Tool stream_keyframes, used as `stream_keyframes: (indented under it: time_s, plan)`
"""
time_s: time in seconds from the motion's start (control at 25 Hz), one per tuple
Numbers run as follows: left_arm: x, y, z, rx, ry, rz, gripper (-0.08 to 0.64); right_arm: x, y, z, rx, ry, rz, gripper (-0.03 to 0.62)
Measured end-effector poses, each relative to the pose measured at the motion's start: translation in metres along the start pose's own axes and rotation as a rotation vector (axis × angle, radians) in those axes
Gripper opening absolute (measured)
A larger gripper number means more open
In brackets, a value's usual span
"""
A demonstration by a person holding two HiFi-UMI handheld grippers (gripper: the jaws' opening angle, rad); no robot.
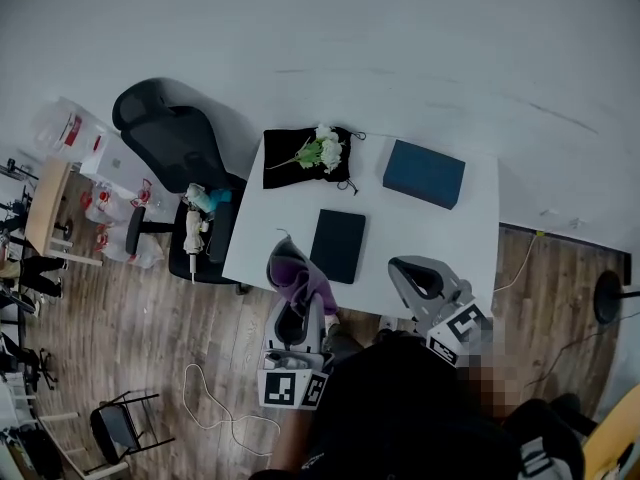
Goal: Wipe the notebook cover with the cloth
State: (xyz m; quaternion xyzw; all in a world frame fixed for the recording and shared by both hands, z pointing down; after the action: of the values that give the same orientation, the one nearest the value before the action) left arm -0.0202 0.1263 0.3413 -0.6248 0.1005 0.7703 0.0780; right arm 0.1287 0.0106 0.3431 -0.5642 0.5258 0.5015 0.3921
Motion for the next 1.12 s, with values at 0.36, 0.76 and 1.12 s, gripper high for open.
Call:
stream_keyframes:
  time_s: [0.36, 0.76, 1.12]
  plan:
    - [-0.007, 0.063, 0.012, -0.132, -0.026, 0.065, 0.124, 0.002, 0.007, -0.025, -0.154, 0.029, -0.007, 0.005]
    - [-0.016, 0.139, 0.034, -0.345, -0.03, 0.168, 0.124, 0.007, 0.045, -0.042, -0.343, 0.073, -0.005, 0.005]
    - [-0.056, 0.182, 0.055, -0.462, -0.06, 0.294, 0.124, 0.002, 0.073, -0.04, -0.464, 0.088, 0.011, 0.005]
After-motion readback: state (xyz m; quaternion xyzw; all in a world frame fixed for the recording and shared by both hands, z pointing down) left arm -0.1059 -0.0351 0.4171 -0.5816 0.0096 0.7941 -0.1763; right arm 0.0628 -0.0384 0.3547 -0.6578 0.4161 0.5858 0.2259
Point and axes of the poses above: the fingertips, and each gripper's own axes: y forward along the fingers, z to its left, x out of its top, the point moved 4 cm from there along -y, backward along the fingers, and after that the axes turned 7 degrees about x, right-handed, at the moved point
